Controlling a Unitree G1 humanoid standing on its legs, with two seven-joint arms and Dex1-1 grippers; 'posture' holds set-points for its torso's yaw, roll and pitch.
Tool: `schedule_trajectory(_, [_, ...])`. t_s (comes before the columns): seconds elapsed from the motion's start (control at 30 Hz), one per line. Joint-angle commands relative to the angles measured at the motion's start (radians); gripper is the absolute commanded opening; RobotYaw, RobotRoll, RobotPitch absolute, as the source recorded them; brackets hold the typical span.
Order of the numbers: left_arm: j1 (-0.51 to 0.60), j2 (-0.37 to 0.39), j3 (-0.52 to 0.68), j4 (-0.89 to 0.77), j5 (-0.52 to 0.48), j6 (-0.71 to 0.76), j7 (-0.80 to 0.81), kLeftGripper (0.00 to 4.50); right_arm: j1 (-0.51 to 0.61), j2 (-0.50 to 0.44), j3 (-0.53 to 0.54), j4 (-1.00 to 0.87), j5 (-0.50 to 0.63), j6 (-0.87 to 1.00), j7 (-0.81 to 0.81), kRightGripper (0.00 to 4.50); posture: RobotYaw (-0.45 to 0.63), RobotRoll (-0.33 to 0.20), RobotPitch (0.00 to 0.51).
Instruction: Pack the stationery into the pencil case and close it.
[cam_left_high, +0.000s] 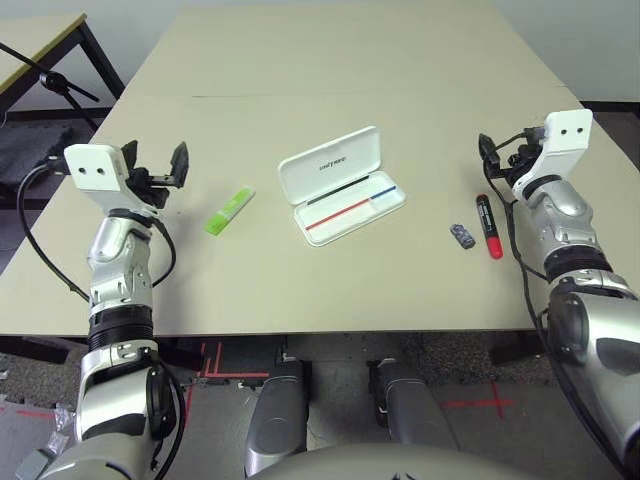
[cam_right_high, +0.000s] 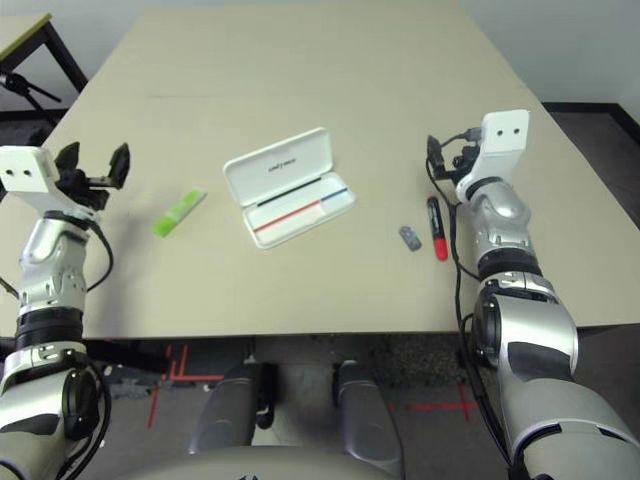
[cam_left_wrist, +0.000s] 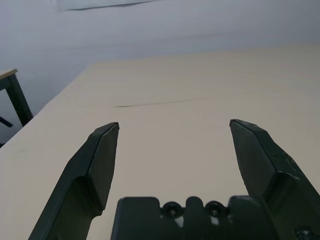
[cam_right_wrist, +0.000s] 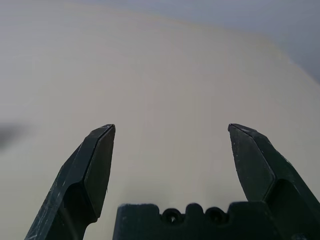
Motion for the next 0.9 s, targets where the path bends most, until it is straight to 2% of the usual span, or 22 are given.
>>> schedule_trajectory(0.03, [0.031, 0.008, -0.038, -0.093, -0.026, 0.084, -0.033, 4.47, 0.019, -0.049, 0.047, -0.063, 0.001, 0.064, 0.184, 4.50, 0.10, 0.000, 0.105])
schedule_trajectory(0.27, [0.132, 0.042, -0.141, -0.360, -0.064, 0.294, -0.121, 4.47, 0.036, -0.140, 0.165, -0.128, -0.051, 0.126, 0.448, 4.50, 0.12, 0.000, 0.107])
schedule_trajectory(0.5, [0.234, 0.096, -0.306, -0.613, -0.081, 0.502, -0.199, 4.47, 0.035, -0.144, 0.207, -0.138, -0.069, 0.159, 0.533, 4.50, 0.15, 0.000, 0.110])
schedule_trajectory(0.67, [0.206, 0.131, -0.453, -0.664, -0.047, 0.581, -0.255, 4.47, 0.037, -0.126, 0.219, -0.119, -0.087, 0.145, 0.525, 4.50, 0.16, 0.000, 0.110])
schedule_trajectory(0.9, [0.133, 0.140, -0.640, -0.596, 0.083, 0.538, -0.321, 4.47, 0.027, -0.111, 0.223, -0.091, -0.104, 0.130, 0.493, 4.50, 0.16, 0.000, 0.113])
